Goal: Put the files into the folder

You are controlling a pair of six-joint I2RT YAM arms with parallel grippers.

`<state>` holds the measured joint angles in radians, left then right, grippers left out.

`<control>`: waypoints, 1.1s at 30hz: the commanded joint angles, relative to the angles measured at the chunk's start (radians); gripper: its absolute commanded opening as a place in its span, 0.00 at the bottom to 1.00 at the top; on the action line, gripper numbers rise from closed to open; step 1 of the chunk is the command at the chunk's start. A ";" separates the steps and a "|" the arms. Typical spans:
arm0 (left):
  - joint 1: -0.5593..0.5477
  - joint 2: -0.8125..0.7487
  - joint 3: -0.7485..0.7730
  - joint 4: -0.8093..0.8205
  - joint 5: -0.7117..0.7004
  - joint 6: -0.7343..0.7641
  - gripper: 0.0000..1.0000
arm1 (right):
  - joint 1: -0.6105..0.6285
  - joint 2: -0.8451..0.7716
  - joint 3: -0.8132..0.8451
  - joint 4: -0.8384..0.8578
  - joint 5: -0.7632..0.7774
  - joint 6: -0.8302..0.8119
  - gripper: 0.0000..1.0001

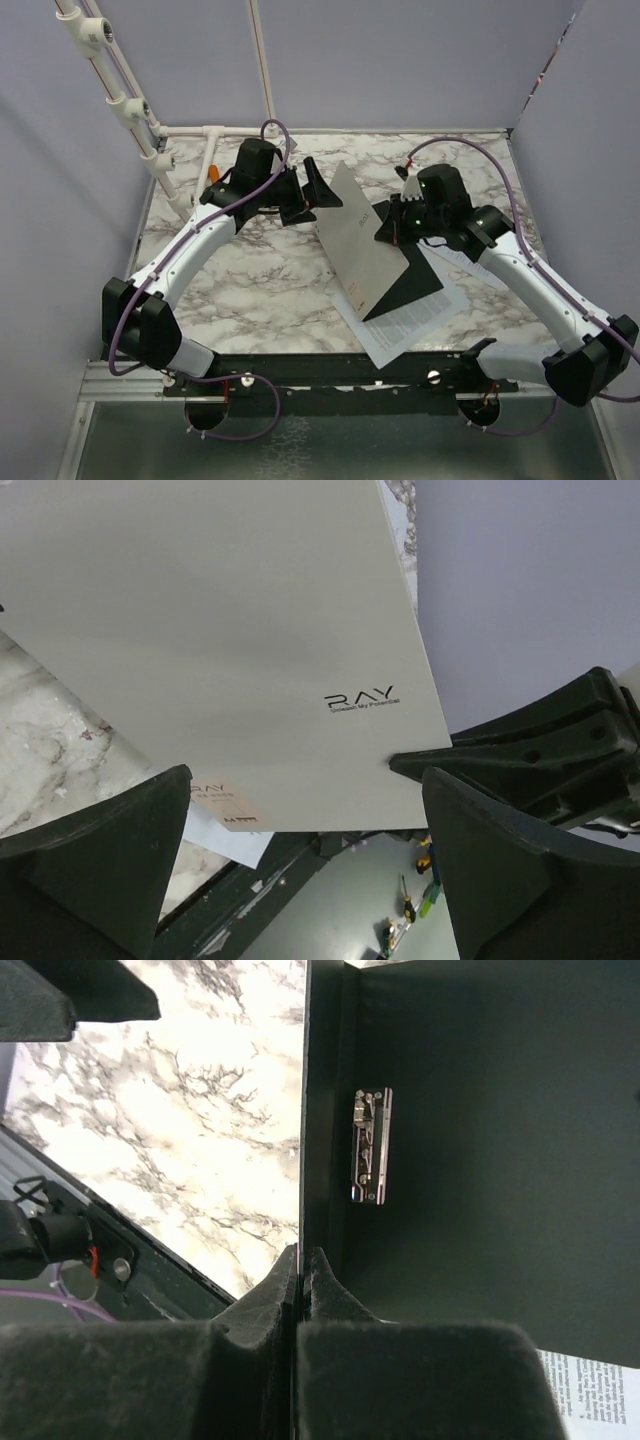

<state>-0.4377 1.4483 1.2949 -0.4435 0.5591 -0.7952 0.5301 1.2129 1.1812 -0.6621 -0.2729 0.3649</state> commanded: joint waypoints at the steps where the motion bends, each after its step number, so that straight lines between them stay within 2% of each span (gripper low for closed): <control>1: 0.005 0.019 0.048 -0.047 0.053 -0.030 0.99 | 0.112 0.046 0.104 -0.086 0.214 -0.002 0.01; 12: 0.005 0.053 0.115 -0.131 -0.007 -0.031 0.99 | 0.395 0.214 0.306 -0.211 0.628 0.038 0.01; 24: 0.005 0.076 0.148 -0.223 -0.084 0.020 0.99 | 0.627 0.366 0.431 -0.282 0.955 0.103 0.00; 33: 0.005 0.049 0.132 -0.286 -0.142 0.061 0.87 | 0.717 0.448 0.478 -0.274 1.092 0.096 0.01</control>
<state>-0.4377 1.5188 1.4250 -0.6735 0.4740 -0.7727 1.2098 1.6234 1.6112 -0.9295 0.6800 0.4541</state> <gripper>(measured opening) 0.901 0.008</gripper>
